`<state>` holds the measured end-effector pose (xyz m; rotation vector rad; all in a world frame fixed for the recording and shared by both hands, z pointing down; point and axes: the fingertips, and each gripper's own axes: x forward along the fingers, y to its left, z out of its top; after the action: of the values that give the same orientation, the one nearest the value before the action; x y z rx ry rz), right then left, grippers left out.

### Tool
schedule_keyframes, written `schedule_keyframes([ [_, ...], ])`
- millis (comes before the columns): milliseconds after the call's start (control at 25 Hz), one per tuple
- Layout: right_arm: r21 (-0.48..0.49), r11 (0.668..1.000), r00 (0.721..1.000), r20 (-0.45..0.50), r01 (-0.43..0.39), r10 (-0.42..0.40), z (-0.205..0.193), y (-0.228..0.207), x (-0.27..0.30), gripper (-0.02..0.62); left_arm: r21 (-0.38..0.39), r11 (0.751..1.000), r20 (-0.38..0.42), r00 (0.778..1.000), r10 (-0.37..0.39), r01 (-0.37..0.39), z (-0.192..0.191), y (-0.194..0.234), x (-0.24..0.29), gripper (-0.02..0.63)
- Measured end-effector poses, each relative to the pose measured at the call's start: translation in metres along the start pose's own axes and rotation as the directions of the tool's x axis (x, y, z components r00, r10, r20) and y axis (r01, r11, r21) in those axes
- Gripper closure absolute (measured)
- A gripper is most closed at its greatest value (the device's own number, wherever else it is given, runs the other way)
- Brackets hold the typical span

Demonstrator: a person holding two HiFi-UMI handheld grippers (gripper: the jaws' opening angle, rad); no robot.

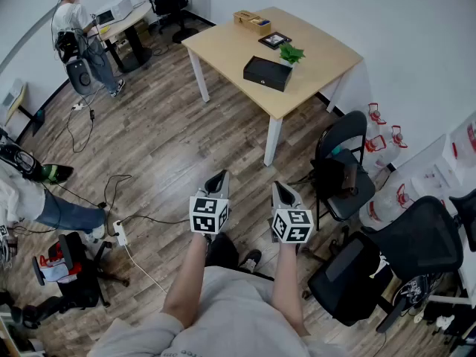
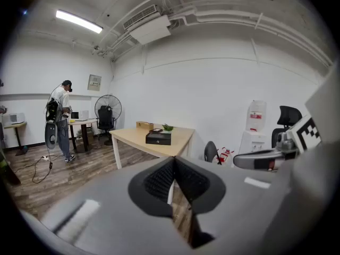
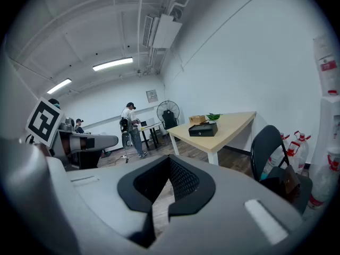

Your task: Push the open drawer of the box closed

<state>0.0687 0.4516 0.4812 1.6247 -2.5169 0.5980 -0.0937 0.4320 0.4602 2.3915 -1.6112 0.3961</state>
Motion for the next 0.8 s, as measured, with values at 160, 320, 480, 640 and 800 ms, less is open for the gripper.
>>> schedule_keyframes([
  [160, 0.005, 1.000, 1.000, 0.014, 0.008, -0.008, 0.006, -0.010, -0.006, 0.594, 0.011, 1.000, 0.010, 1.000, -0.004, 0.004, 0.008, -0.009, 0.005, 0.552],
  [320, 0.013, 1.000, 0.999, 0.020, 0.028, -0.028, 0.006, -0.023, -0.011, 0.594, 0.017, 1.000, 0.010, 1.000, -0.020, 0.019, 0.009, -0.021, 0.010, 0.552],
  [480, 0.040, 0.999, 0.999, 0.026, 0.037, -0.038, 0.008, -0.028, -0.008, 0.594, 0.019, 0.999, 0.009, 1.000, -0.029, 0.029, 0.008, -0.018, 0.016, 0.553],
  [640, 0.041, 0.998, 0.999, 0.027, 0.042, -0.043, 0.014, -0.034, 0.002, 0.594, -0.001, 1.000, 0.017, 1.000, -0.025, 0.025, 0.009, -0.009, 0.027, 0.553],
  [800, 0.036, 0.998, 0.998, 0.027, 0.052, -0.053, 0.021, -0.046, 0.022, 0.594, -0.007, 1.000, 0.021, 1.000, -0.021, 0.021, 0.007, 0.004, 0.040, 0.552],
])
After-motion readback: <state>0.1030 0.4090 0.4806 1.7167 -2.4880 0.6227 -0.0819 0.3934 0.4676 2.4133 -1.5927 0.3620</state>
